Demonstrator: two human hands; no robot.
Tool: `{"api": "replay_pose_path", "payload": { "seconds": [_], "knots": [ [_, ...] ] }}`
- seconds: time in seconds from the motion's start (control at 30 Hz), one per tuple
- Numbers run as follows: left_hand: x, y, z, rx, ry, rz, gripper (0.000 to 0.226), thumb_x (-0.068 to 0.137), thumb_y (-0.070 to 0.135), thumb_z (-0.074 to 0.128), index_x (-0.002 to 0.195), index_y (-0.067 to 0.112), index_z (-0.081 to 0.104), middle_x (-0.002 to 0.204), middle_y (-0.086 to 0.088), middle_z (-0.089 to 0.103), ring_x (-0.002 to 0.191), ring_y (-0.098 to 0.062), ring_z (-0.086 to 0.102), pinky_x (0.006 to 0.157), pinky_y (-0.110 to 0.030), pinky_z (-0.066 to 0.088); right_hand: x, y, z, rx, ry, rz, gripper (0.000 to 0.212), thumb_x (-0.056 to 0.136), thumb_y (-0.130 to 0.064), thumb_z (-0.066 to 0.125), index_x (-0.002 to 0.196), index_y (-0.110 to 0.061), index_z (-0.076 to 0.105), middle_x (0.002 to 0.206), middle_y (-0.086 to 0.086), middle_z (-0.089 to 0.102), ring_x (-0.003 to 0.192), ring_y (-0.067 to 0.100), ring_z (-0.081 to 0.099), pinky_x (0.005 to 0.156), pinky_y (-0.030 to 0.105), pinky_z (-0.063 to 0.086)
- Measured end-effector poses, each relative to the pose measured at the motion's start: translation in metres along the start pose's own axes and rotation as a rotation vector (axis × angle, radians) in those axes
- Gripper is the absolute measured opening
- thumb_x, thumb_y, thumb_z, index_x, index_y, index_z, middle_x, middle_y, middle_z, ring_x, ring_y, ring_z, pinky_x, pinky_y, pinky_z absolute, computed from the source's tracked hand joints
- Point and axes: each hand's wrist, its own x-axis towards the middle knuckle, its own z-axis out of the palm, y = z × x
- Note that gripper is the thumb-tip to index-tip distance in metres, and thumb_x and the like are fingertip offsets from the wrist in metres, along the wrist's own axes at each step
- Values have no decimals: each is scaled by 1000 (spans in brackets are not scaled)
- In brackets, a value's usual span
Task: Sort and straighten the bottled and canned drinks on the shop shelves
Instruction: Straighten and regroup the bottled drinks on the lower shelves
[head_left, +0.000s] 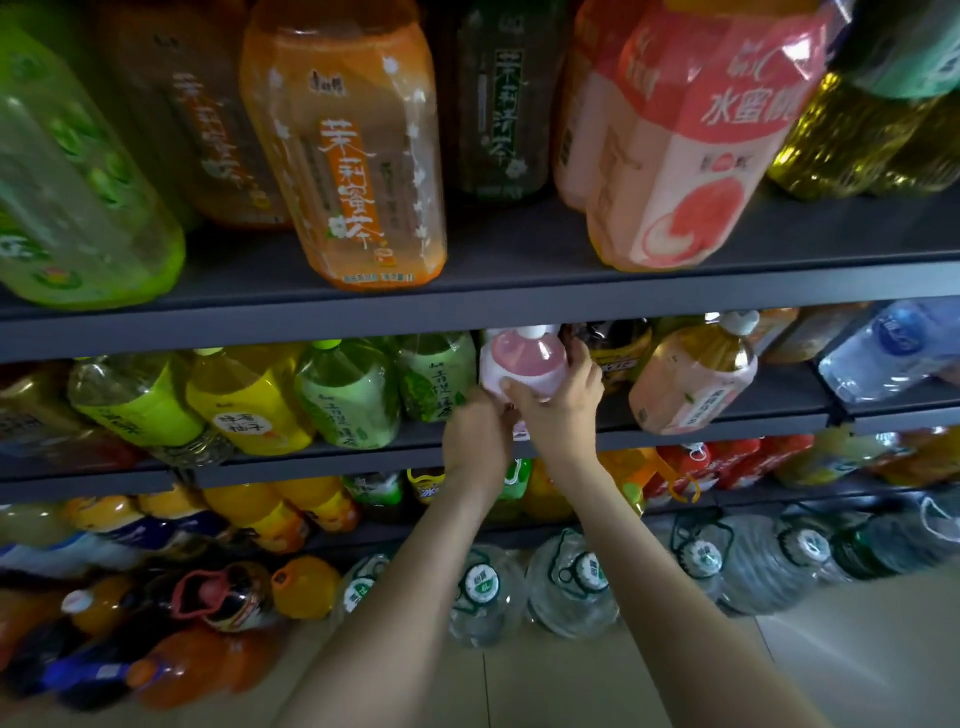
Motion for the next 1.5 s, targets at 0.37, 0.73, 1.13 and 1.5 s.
{"api": "replay_pose_path", "payload": {
  "seconds": [0.37, 0.73, 1.13, 1.5],
  "knots": [
    [-61, 49, 78, -167, -178, -53, 26, 93, 30, 54, 112, 13, 48, 106, -4, 56, 100, -28, 58, 73, -36, 46, 47, 83, -117, -116, 325, 323, 122, 59, -39, 87, 150, -14, 11, 153, 15, 20, 142, 32, 18, 113, 47, 21],
    [-61, 36, 37, 7, -200, 63, 29, 94, 28, 51, 116, 10, 52, 113, -9, 59, 103, -29, 57, 72, -34, 41, 28, 73, -127, 28, 224, 365, 100, 62, -28, 81, 142, -18, 21, 133, 15, 30, 123, 34, 38, 101, 45, 42],
    [-114, -43, -125, 84, -117, -278, 28, 91, 33, 53, 111, 13, 58, 105, -12, 66, 100, -32, 61, 72, -33, 45, -98, -78, -104, 40, -27, 406, 106, 57, -6, 85, 142, -6, 23, 134, 20, 33, 121, 32, 36, 101, 37, 33],
    [-111, -213, -270, 87, -99, -321, 24, 90, 34, 54, 102, 13, 57, 101, -11, 65, 96, -32, 61, 75, -36, 49, -192, -208, 53, 73, -93, 393, 100, 59, -4, 82, 141, -6, 24, 133, 18, 35, 123, 30, 36, 93, 29, 33]
  ]
}}
